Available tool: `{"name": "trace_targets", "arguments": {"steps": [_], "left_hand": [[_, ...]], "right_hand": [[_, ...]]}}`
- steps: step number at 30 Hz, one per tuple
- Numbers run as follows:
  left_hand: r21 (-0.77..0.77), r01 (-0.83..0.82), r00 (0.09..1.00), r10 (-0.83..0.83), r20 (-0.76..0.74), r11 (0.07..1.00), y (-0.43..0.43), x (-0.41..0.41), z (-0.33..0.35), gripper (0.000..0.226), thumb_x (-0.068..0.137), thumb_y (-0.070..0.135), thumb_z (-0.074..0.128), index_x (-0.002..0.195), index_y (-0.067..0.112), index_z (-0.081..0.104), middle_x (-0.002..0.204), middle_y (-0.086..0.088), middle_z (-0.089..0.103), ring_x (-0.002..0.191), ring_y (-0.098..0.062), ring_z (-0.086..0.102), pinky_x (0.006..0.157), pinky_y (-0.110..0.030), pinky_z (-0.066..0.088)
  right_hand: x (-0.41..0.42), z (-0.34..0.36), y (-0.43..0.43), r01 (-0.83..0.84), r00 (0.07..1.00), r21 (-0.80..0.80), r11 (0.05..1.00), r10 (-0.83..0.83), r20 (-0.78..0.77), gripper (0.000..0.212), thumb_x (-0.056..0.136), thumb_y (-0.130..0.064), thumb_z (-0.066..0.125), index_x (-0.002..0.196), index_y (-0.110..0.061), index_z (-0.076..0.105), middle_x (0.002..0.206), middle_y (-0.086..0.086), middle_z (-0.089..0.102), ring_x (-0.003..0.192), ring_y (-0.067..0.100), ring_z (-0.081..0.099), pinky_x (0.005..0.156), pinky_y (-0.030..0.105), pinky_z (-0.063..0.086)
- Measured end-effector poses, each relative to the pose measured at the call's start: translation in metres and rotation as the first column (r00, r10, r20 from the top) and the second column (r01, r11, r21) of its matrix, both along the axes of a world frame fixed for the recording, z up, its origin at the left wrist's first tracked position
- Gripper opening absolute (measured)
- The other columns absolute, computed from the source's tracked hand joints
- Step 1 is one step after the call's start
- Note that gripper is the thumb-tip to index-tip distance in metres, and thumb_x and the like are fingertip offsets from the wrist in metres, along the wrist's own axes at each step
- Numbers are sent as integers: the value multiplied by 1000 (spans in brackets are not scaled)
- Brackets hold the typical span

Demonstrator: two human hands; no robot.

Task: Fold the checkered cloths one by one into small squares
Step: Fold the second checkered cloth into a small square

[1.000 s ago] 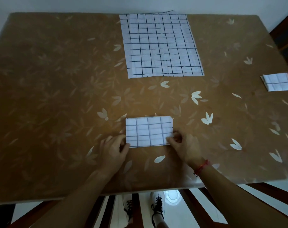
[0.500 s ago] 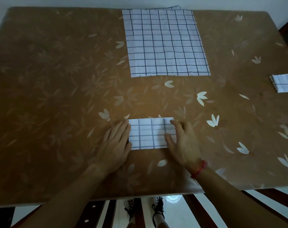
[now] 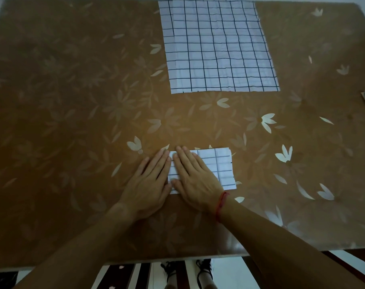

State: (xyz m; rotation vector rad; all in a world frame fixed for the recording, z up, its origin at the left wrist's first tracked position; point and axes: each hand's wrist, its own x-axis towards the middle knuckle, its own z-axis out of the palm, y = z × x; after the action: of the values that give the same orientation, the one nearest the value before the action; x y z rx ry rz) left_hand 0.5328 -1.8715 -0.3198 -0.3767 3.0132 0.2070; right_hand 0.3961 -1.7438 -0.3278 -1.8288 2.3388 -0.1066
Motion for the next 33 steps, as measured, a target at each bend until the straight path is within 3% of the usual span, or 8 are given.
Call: {"name": "trace_targets", "arguments": {"steps": [12,16,25,28,30,32,33], "left_hand": [[-15,34,996,-32,86,999,-5,-2,5,71,97,51,20,152,5,16,160,-11,6,148,-19,-2,118,-42,11],[-7,25,996,-25,86,1000,-4,-2,6,72,97,51,21,151,4,17,160,-11,6,148,-19,-1,118,-42,14],[49,-3,997,0,75,999,-1,-3,8,72,95,51,20,152,7,13,161,-9,3,148,-17,-3,119,-42,17],[60,-19,997,14,76,998,0,-4,9,73,95,50,20,152,7,11,161,-8,0,148,-16,-5,119,-40,14],[63,-25,996,19,83,998,1,-5,11,73,94,50,20,152,8,11,161,-8,1,148,-16,-5,120,-40,13],[53,-29,997,25,73,998,1,-6,12,72,94,50,23,152,7,15,160,-9,5,148,-17,0,119,-37,11],[51,-31,997,28,68,998,2,-6,13,72,94,49,24,151,7,17,160,-10,8,148,-18,2,119,-36,9]], "right_hand": [[-47,15,55,67,996,195,978,-54,-72,79,97,-60,16,152,-4,8,160,13,4,148,24,-1,121,45,10],[-66,23,81,86,992,261,961,-60,-108,78,97,-60,12,152,-4,9,159,13,8,148,24,3,118,44,10],[-74,32,82,85,996,255,963,-91,12,76,95,-55,25,152,-9,7,160,8,8,148,22,5,120,43,4],[-79,57,66,80,996,185,979,-87,33,85,85,-58,42,152,-15,12,156,2,20,143,19,19,119,40,13],[-80,64,51,133,987,220,966,-150,61,92,75,-60,51,150,-17,19,150,-2,27,137,18,26,114,40,23],[-113,-17,70,257,965,297,920,-261,-26,91,61,-63,58,140,-25,34,136,-5,42,128,19,38,102,42,38],[-129,-64,84,329,935,367,870,-355,3,87,51,-64,67,130,-33,42,125,-6,51,123,22,46,93,43,46]]}}
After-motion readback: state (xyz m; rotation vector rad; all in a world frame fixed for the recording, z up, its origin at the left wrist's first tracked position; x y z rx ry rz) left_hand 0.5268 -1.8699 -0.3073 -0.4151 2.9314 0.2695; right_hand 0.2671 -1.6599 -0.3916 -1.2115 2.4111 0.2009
